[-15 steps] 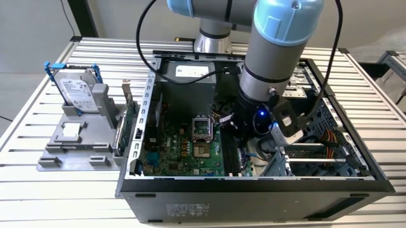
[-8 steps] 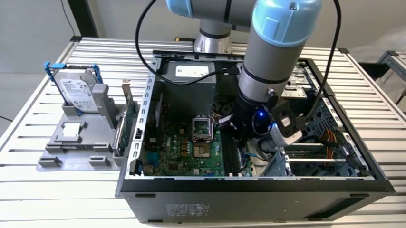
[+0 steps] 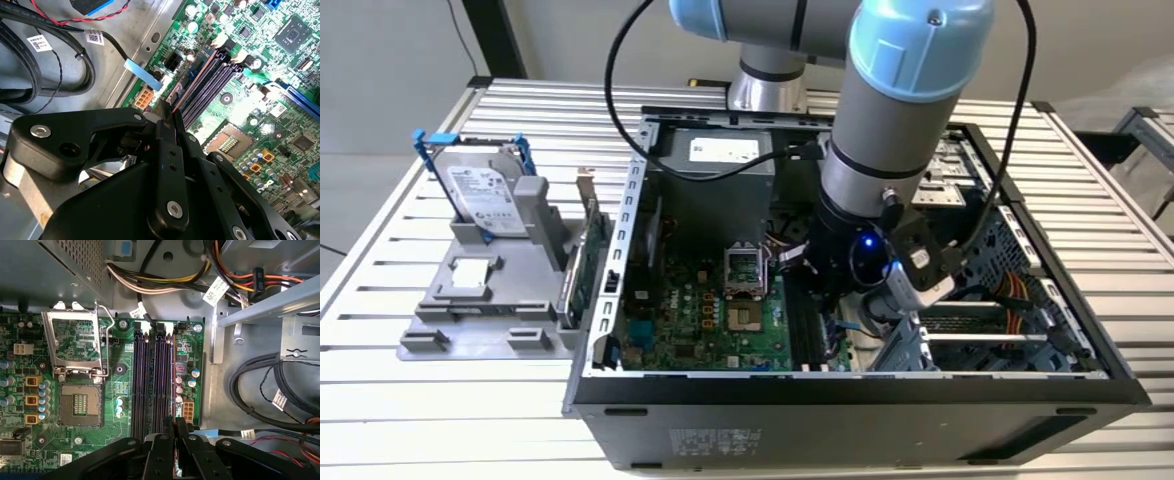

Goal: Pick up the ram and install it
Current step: 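Insert the ram into the slot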

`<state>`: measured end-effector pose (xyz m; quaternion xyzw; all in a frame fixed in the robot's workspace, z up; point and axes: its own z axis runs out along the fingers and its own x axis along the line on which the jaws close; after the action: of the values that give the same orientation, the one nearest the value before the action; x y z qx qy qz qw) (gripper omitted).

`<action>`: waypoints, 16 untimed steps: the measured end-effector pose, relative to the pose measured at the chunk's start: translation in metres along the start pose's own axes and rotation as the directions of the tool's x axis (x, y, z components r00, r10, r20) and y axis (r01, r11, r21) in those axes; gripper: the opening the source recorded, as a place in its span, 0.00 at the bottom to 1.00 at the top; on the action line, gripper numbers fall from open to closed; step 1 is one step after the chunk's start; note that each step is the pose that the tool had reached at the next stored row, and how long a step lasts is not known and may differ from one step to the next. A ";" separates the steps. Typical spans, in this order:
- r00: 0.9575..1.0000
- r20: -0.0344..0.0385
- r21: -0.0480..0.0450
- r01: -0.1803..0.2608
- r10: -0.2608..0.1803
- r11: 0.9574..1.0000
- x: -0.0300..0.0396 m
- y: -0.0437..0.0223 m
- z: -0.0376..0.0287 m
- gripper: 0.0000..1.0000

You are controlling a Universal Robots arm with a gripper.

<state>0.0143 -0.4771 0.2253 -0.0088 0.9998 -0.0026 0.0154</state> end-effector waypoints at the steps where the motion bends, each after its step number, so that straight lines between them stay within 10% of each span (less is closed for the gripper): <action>1: 1.000 0.000 0.000 0.000 0.000 1.000 0.0000 0.0000 0.0001 0.00; 16: 1.000 0.000 0.000 0.002 -0.002 1.000 0.0025 0.0001 0.0026 0.00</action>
<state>0.0119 -0.4771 0.2226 -0.0101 0.9998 -0.0026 0.0154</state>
